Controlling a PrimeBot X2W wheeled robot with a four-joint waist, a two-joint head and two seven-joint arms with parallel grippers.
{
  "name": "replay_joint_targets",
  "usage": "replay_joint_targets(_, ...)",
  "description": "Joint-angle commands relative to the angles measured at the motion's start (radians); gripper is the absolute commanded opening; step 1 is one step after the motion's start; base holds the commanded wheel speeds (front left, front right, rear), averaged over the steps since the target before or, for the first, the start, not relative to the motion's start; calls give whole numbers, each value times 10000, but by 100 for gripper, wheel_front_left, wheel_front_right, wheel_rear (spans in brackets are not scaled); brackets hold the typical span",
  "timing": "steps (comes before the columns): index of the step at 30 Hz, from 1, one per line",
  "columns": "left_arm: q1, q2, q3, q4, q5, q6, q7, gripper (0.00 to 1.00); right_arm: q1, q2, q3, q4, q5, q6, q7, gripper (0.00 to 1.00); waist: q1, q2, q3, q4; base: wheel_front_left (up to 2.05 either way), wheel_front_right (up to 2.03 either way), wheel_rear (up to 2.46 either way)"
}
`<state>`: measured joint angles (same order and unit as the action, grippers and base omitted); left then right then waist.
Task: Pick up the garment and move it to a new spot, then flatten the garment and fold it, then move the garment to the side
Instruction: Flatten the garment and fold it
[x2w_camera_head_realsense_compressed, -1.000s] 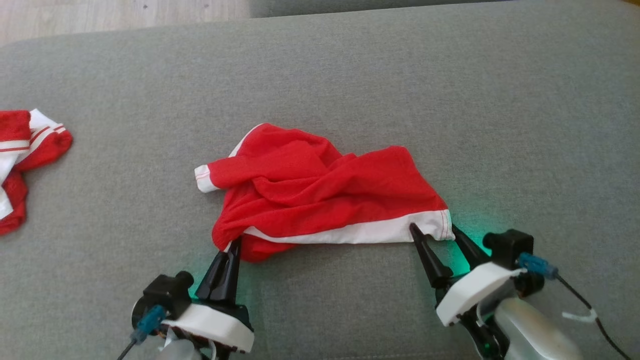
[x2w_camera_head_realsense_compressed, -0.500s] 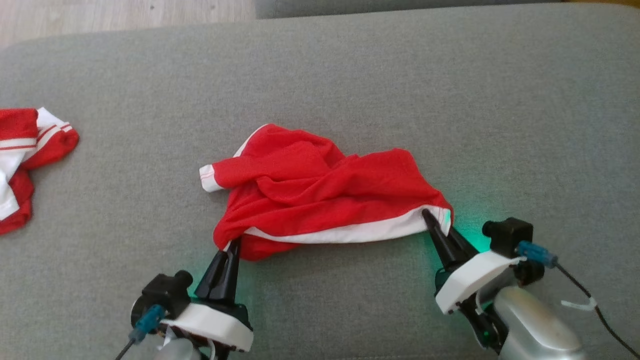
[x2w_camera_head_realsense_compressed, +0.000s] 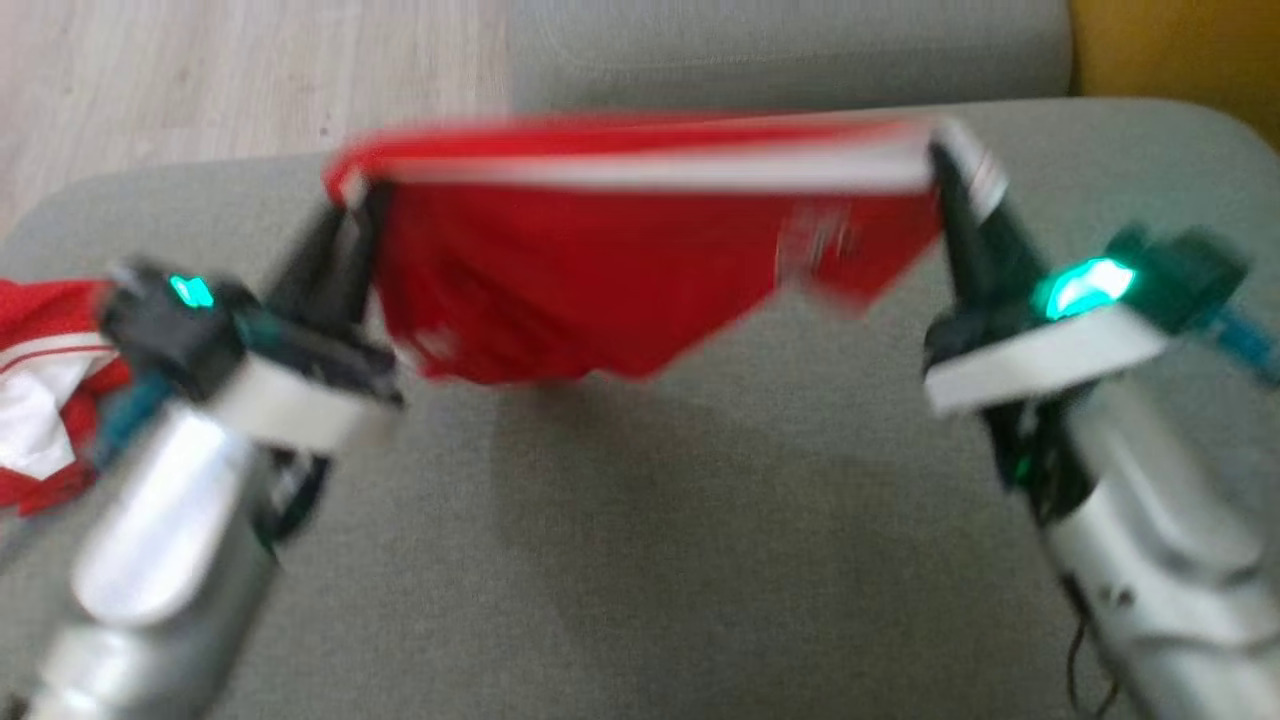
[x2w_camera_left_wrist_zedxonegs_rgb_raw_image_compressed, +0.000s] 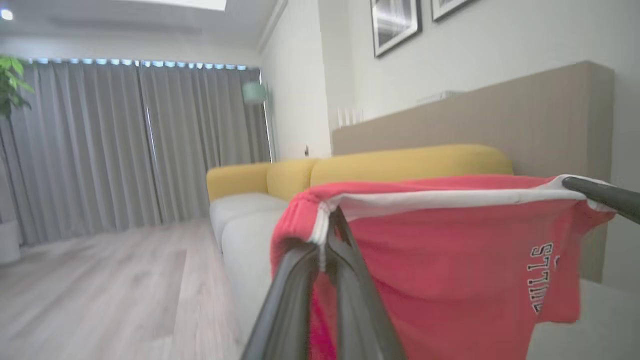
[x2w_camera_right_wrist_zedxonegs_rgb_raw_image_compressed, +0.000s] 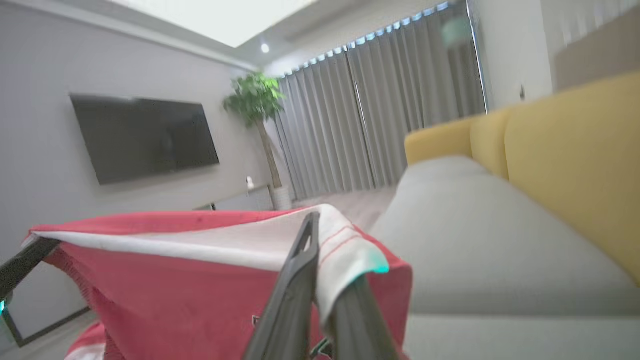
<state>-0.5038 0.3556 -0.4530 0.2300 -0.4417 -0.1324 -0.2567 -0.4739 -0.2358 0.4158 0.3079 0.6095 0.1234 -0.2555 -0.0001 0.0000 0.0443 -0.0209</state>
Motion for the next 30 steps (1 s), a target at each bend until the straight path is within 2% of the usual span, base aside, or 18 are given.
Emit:
replay_joint_targets(1,-851,594,278,-362,-118,17,-51,0,-564,-139,23,-457,59,73,-63,0,1,0,-131,-10,0,0,0)
replay_joint_targets(6,-2689,1417,-436,-70,-703,17,25,0,-1814,-694,95,-610,306,73,-52,0,1,0,-14,45,0,0,0)
replay_joint_targets(11,-4170,1665,-1081,686,-1096,17,197,0,-3130,-968,403,-170,371,73,288,0,1,0,768,78,0,0,0)
replay_joint_targets(16,-5319,1470,-1516,1760,-1463,17,141,0,-4416,-748,743,760,139,73,497,0,1,0,1865,-2,0,0,0)
replay_joint_targets(19,-6224,1351,-1512,2473,-1257,17,26,0,-5495,-435,692,1569,-259,73,307,0,1,0,2538,-147,0,0,0)
replay_joint_targets(24,-7728,750,-498,2589,-592,179,-44,0,-7345,177,-143,2692,-1403,73,-38,0,1,0,3291,-306,0,0,0)
replay_joint_targets(27,-8009,462,97,2402,-41,162,-47,0,-7892,497,-1096,2507,-2270,73,-56,0,1,0,3447,-347,0,0,0)
replay_joint_targets(30,-7954,288,464,2330,223,139,-48,0,-7925,684,-1625,2353,-2716,73,-58,0,1,0,3476,-353,0,0,0)
